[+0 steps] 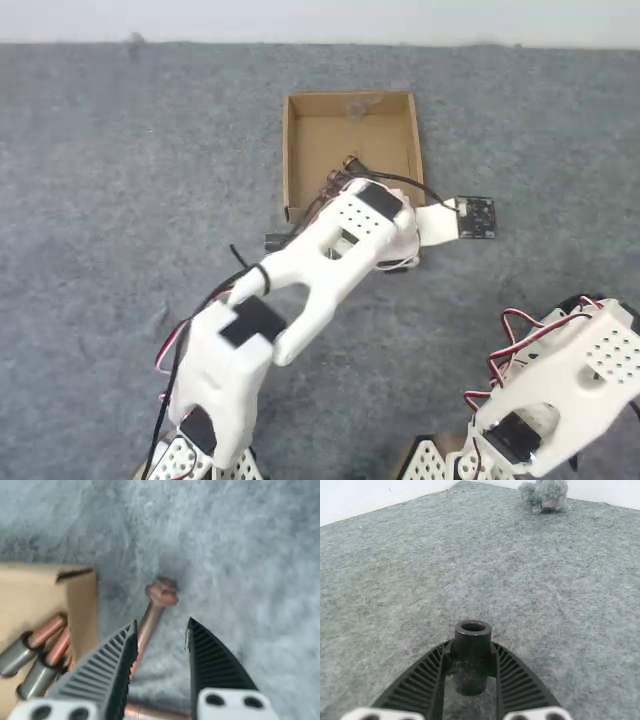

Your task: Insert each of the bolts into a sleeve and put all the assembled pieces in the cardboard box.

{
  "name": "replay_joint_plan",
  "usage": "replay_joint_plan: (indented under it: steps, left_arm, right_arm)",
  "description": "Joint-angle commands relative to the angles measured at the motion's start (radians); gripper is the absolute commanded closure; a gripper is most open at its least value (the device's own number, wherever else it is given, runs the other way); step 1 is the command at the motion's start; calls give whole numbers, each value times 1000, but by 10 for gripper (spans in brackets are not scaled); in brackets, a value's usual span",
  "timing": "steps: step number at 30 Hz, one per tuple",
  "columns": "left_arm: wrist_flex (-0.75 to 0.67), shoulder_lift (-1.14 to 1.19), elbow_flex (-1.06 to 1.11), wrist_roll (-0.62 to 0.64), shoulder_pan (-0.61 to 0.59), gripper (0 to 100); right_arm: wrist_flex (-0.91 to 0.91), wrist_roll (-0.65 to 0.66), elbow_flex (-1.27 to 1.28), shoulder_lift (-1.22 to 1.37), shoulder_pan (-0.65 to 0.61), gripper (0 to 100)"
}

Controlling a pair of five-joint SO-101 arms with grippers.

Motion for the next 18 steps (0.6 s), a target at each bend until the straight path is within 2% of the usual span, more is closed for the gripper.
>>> replay_joint_plan:
  steps: [1,9,14,18]
  left_arm:
    - [0,52,-119,-9,5,848]
    - [152,224,-352,-8,-3,853]
    - [227,270,-418,-8,0,996]
    - [275,275,-421,-8,0,988]
  right_arm:
    - [-33,-11,-12,-10,5,991]
    - [-33,-11,-11,-7,5,991]
    - [-33,-11,-11,-5,4,991]
    - [-33,-11,-11,-5,4,991]
